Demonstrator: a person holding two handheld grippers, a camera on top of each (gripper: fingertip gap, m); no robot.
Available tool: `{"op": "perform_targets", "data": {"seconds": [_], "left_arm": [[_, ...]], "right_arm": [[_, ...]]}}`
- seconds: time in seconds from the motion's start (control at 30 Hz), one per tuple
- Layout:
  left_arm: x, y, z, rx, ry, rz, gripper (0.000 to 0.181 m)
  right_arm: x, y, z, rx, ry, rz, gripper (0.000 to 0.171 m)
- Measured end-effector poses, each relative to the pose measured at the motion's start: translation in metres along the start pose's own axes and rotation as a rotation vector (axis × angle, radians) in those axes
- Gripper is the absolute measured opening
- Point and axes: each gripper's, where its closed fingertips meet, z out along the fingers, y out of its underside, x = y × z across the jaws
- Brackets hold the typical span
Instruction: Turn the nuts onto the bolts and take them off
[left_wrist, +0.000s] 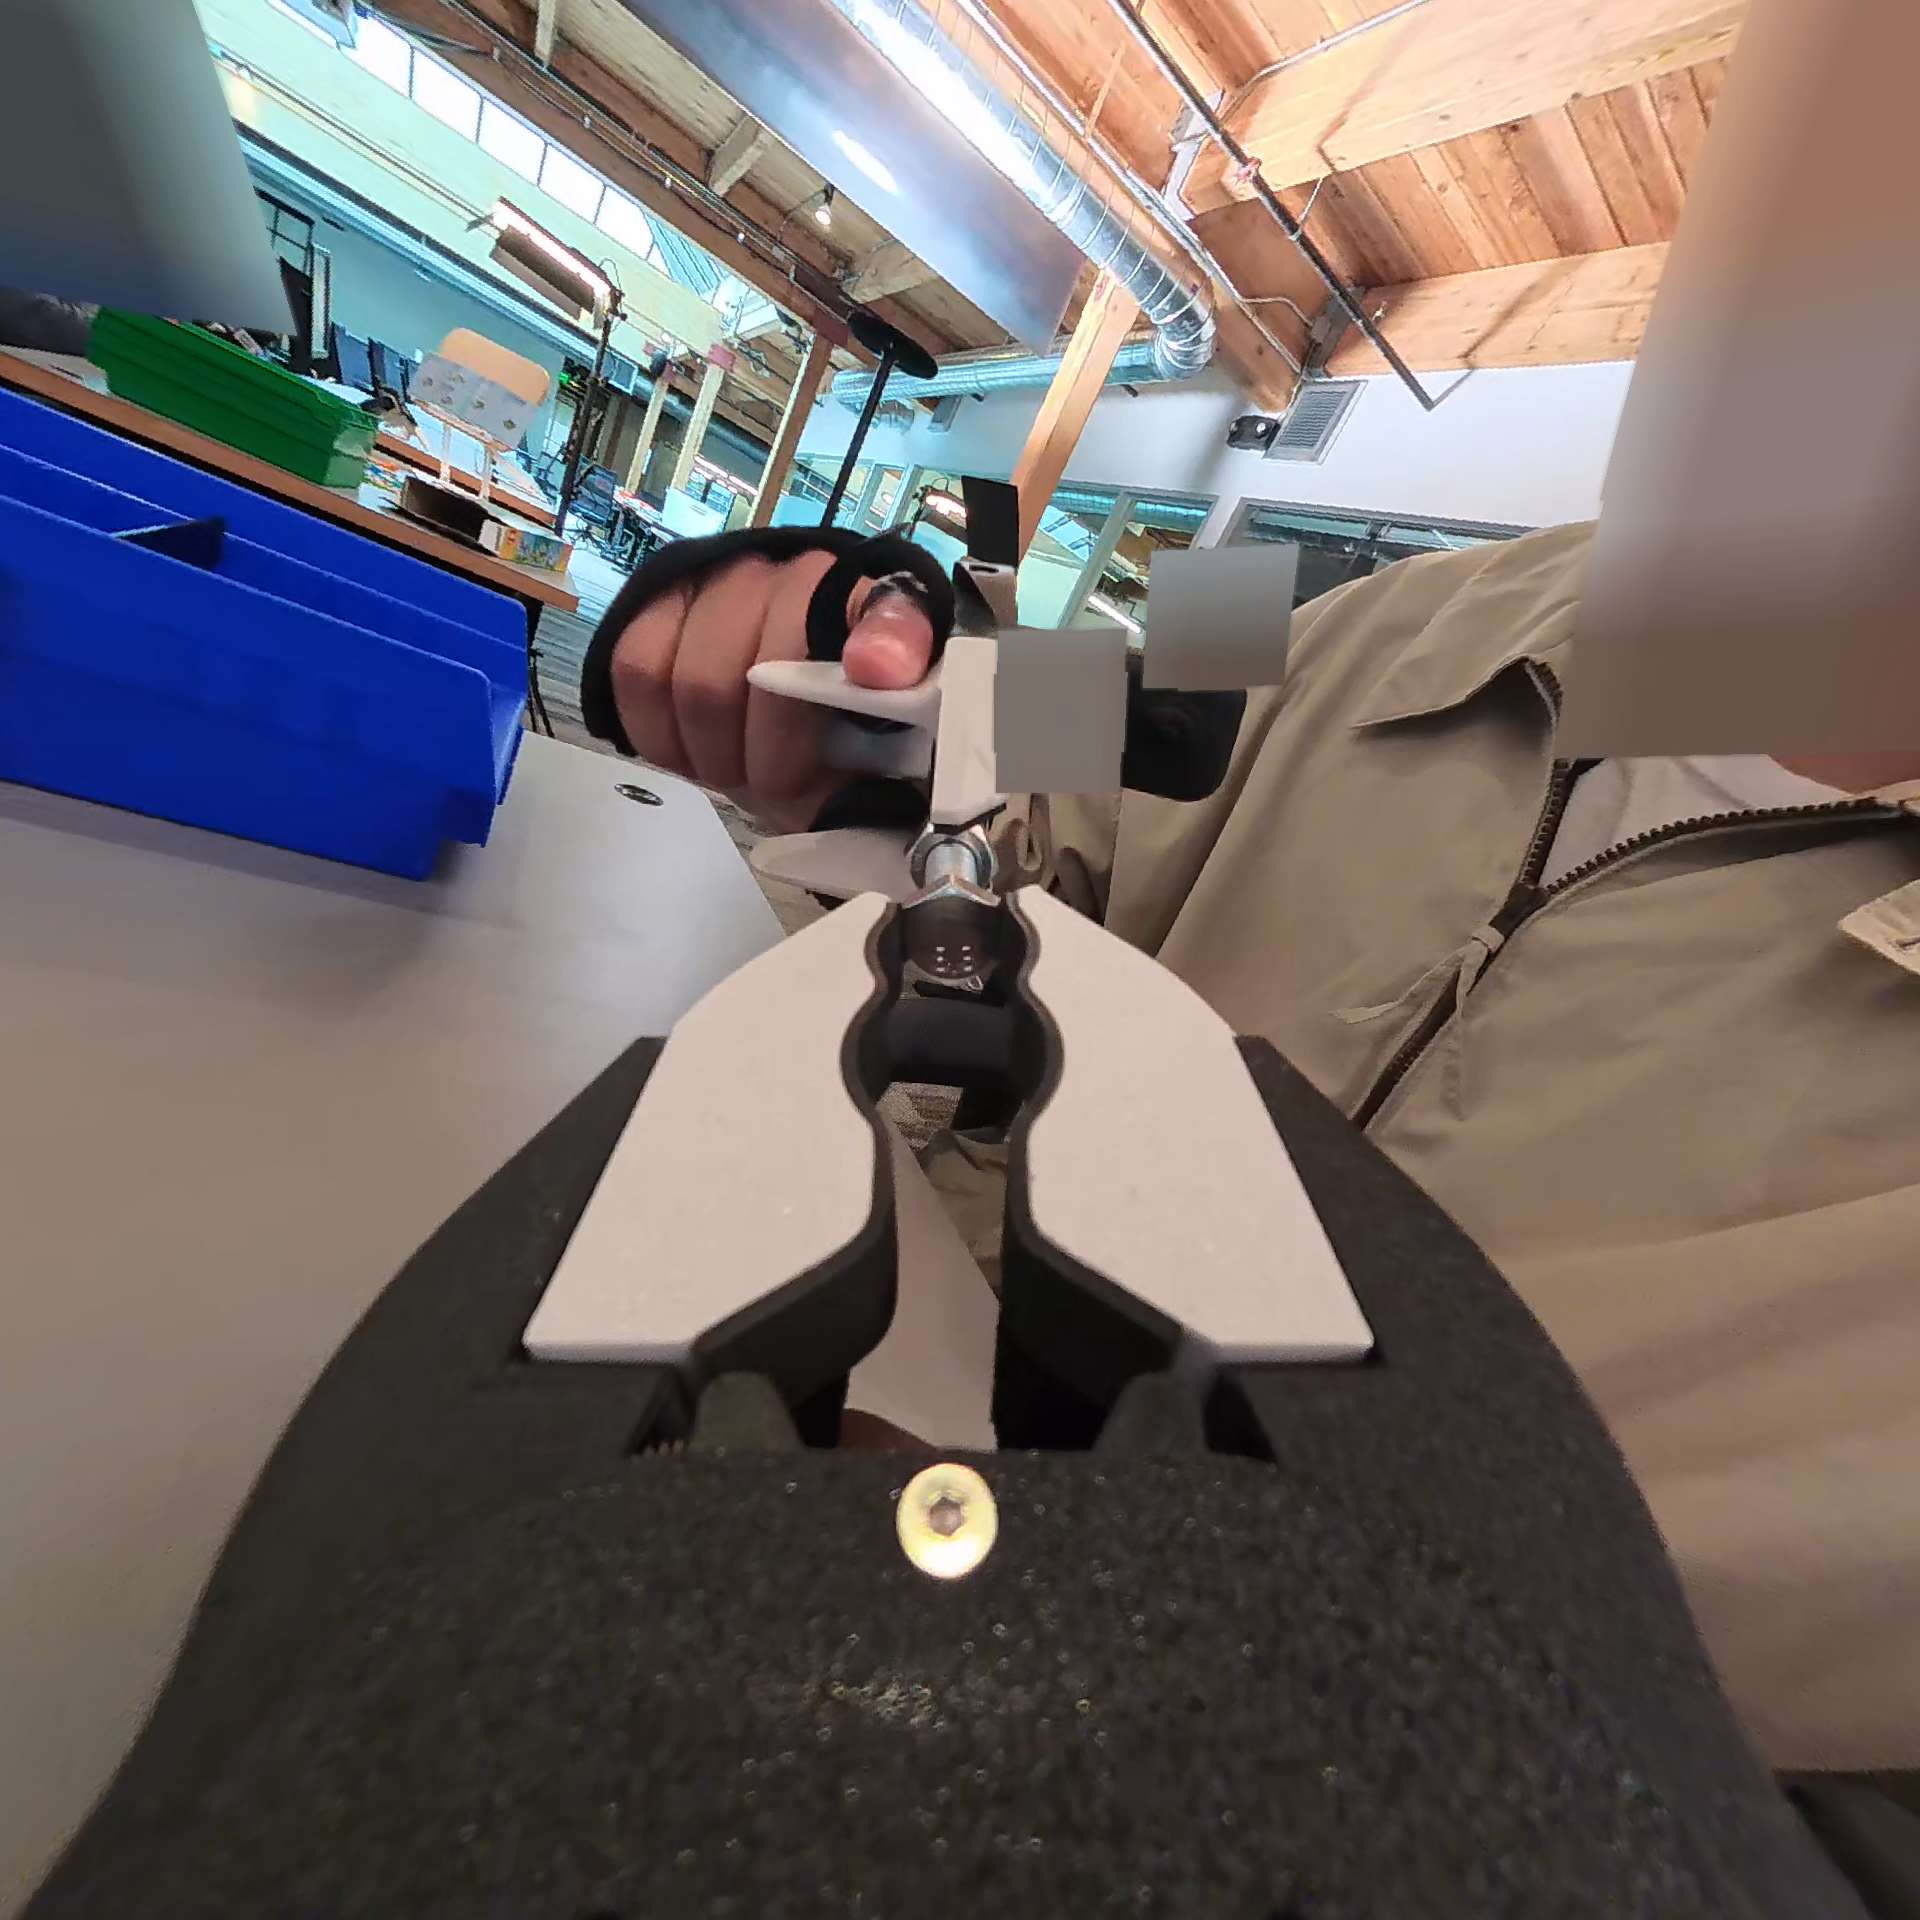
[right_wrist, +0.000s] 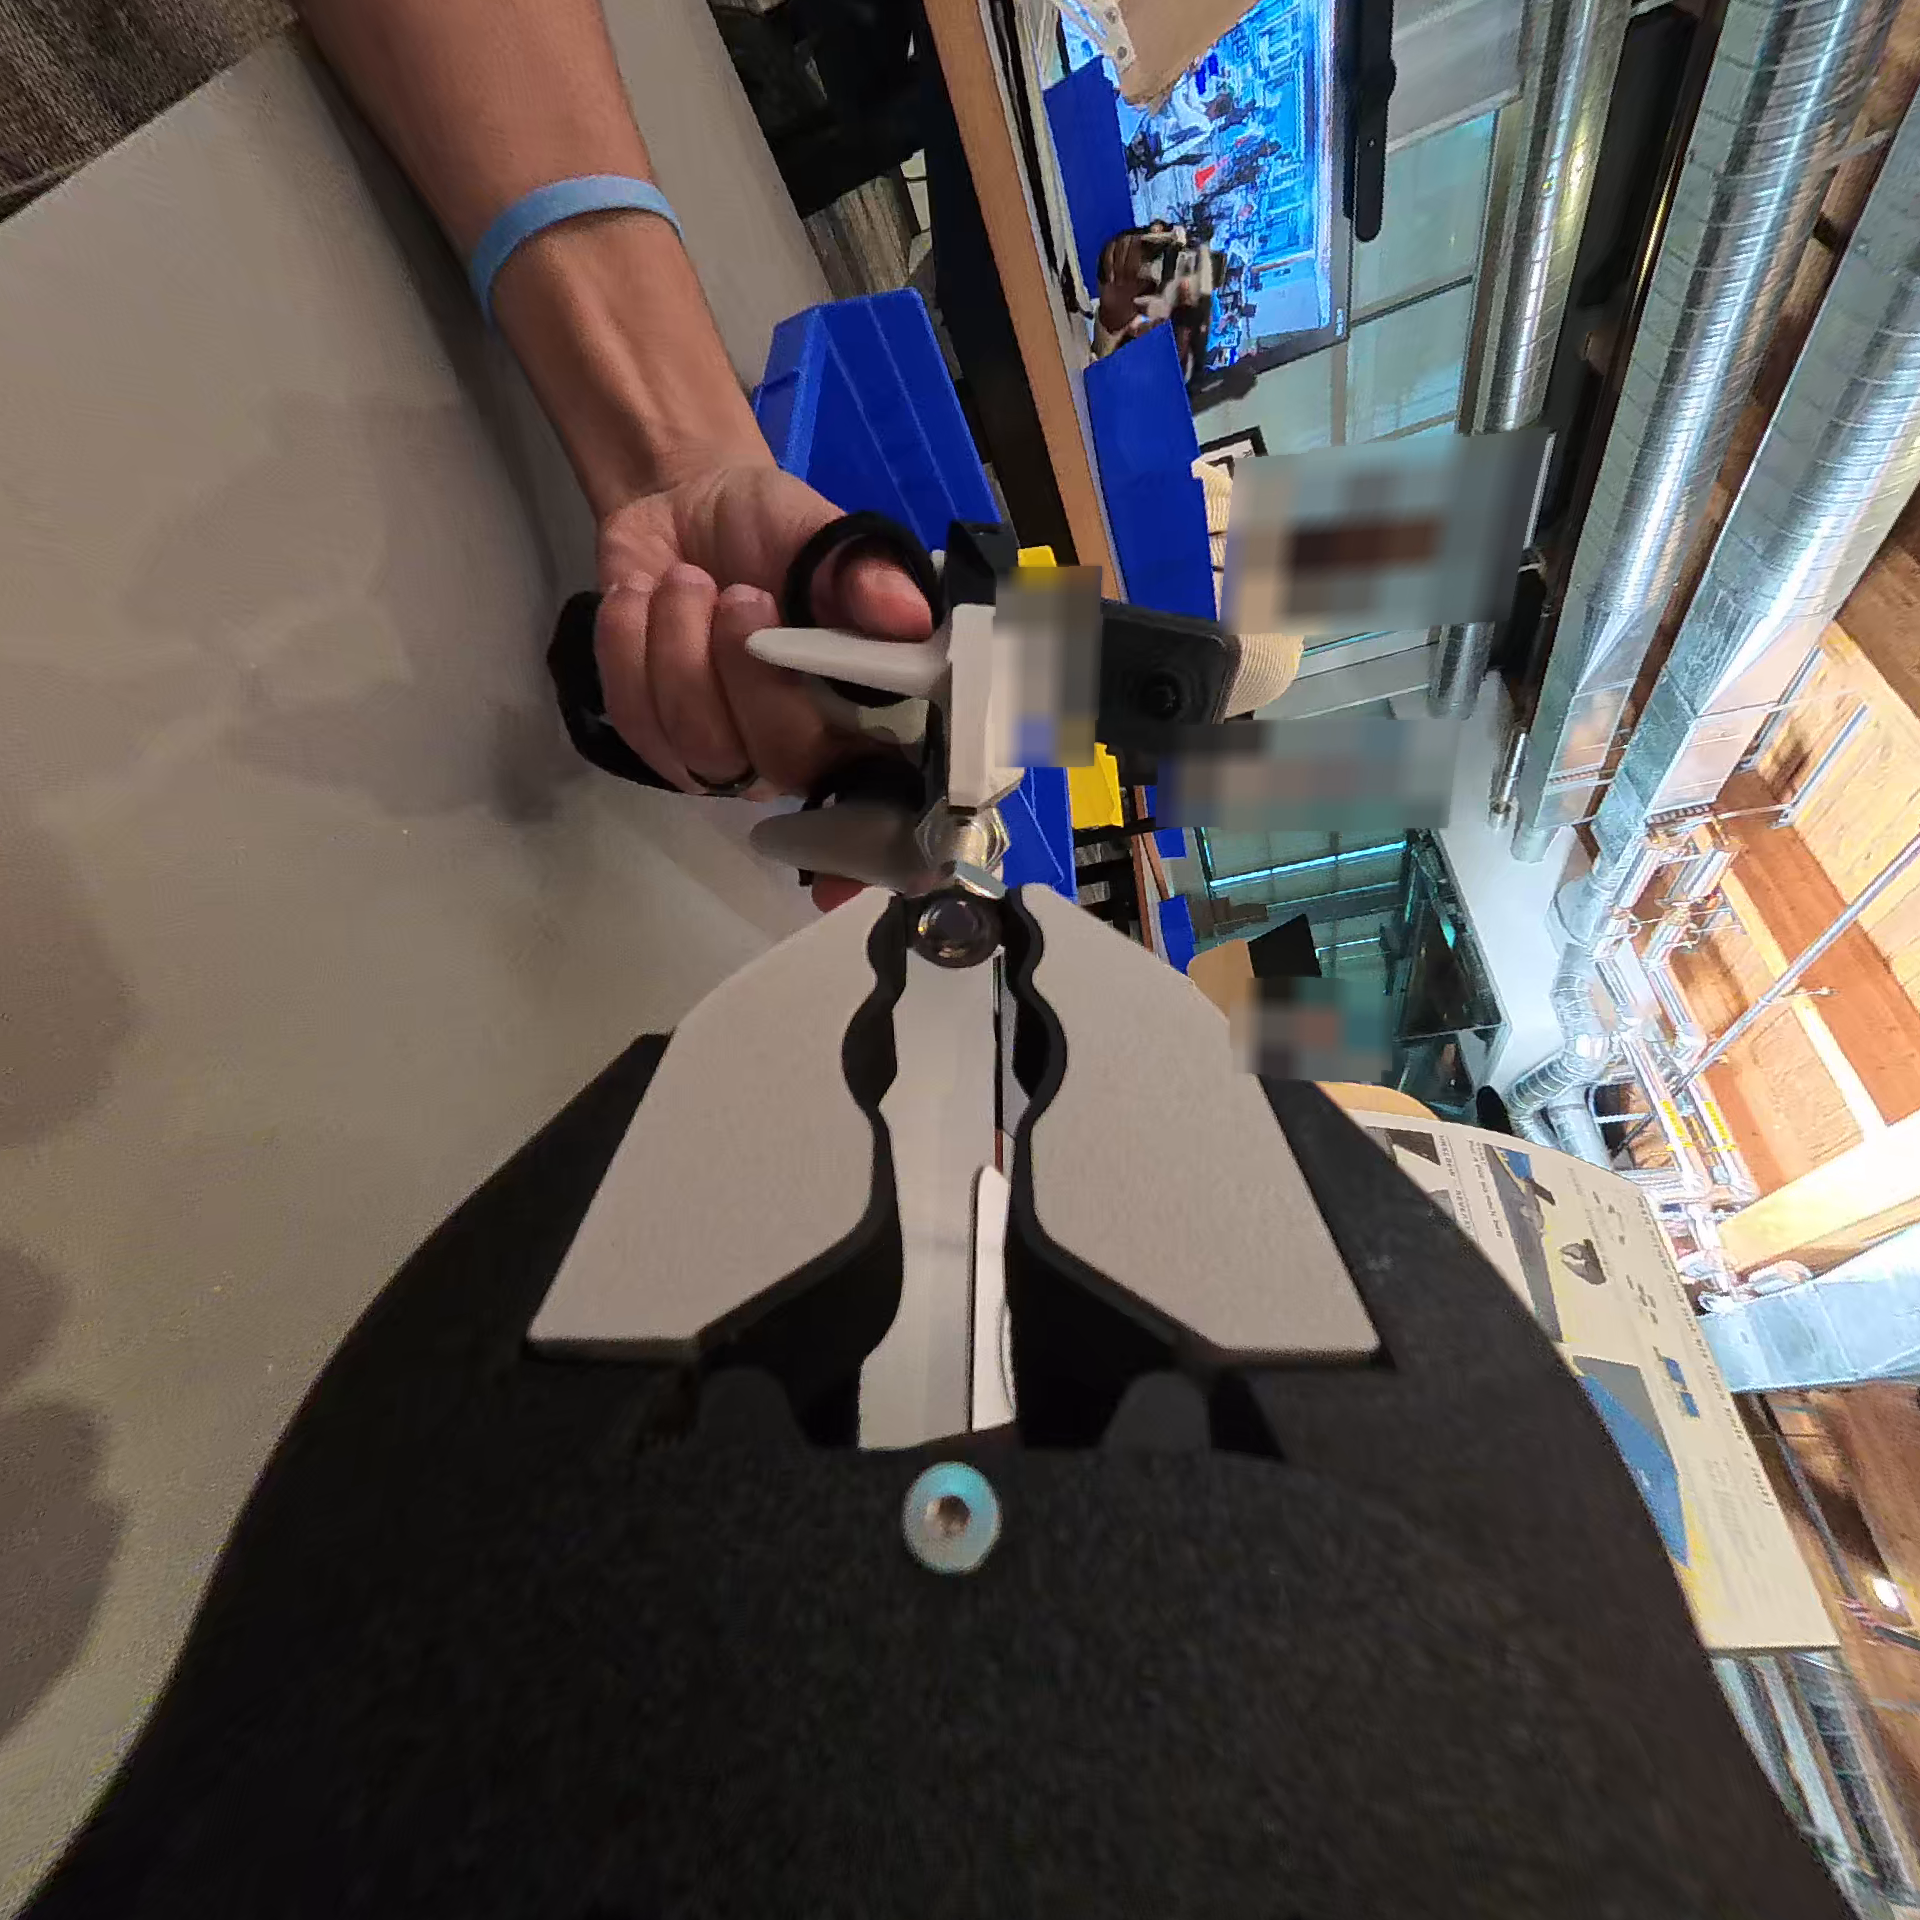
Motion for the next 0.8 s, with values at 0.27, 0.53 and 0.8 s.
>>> {"op": "perform_targets", "data": {"seconds": [0.27, 0.53, 0.8], "left_arm": [[-0.004, -0.006, -0.004, 0.011, -0.068, 0.068, 0.017], [-0.012, -0.013, -0.007, 0.000, -0.220, 0.242, 0.018], [-0.014, -0.010, -0.006, -0.094, -0.348, 0.436, 0.018]], "right_arm": [[0.004, 0.008, 0.005, 0.056, -0.045, 0.414, 0.026], [0.008, 0.007, -0.001, 0.274, -0.159, 1.213, 0.052], [0.003, 0.018, -0.004, 0.518, -0.313, 2.286, 0.045]]}}
